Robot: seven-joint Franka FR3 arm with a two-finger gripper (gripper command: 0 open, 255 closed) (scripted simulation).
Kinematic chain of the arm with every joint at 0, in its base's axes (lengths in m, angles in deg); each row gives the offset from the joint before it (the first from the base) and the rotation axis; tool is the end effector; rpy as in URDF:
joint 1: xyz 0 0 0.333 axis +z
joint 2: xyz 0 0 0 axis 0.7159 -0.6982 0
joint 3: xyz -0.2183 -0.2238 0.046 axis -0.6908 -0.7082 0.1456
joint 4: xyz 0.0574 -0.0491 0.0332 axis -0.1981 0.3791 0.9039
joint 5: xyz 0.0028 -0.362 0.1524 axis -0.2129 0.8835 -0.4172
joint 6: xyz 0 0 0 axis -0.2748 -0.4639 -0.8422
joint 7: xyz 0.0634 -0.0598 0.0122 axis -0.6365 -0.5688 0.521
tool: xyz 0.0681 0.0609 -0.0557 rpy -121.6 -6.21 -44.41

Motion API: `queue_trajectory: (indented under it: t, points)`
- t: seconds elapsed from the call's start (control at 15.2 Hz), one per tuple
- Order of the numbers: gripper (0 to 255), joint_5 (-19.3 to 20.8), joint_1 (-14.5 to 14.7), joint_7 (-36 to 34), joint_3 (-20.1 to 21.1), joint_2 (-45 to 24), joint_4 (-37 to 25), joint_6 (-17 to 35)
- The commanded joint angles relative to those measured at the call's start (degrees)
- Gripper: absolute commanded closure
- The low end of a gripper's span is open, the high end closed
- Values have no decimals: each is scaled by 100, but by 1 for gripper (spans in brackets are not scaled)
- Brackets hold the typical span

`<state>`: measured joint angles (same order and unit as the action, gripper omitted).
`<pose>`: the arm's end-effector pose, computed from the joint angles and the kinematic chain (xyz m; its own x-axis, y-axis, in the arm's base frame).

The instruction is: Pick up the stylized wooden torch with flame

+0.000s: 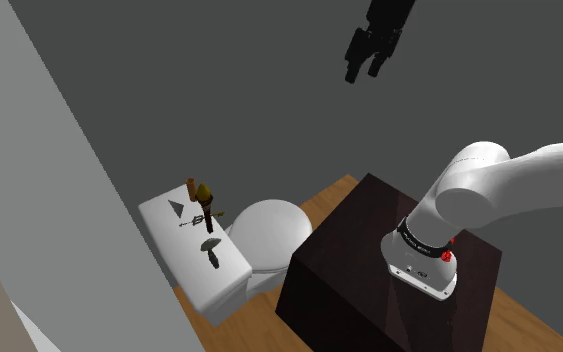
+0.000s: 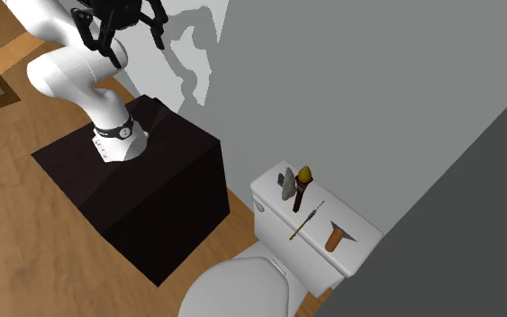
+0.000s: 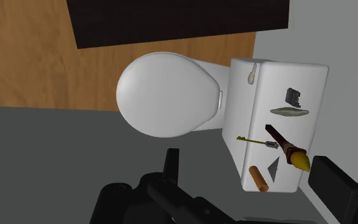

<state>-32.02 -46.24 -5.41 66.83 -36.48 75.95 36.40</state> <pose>0.3079 0.0104 0.6062 0.9909 -0.1298 0.0352 -0.1274 -0.9898 -0.0646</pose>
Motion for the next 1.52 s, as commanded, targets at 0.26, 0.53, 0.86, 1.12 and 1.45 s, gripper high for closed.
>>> queue_trajectory:
  t: [0.26, 0.53, 0.86, 1.12, 1.45]
  points:
    - [0, -160, 97, -192, 263, -339, 371, 737]
    - [0, -299, 194, -379, 531, -809, 622, 1487]
    - [0, -415, 297, -621, 867, -1572, 757, 2423]
    - [0, -430, 353, -839, 1132, -2303, 720, 3145]
    - [0, -290, 393, -1180, 1441, -3331, 492, 3971]
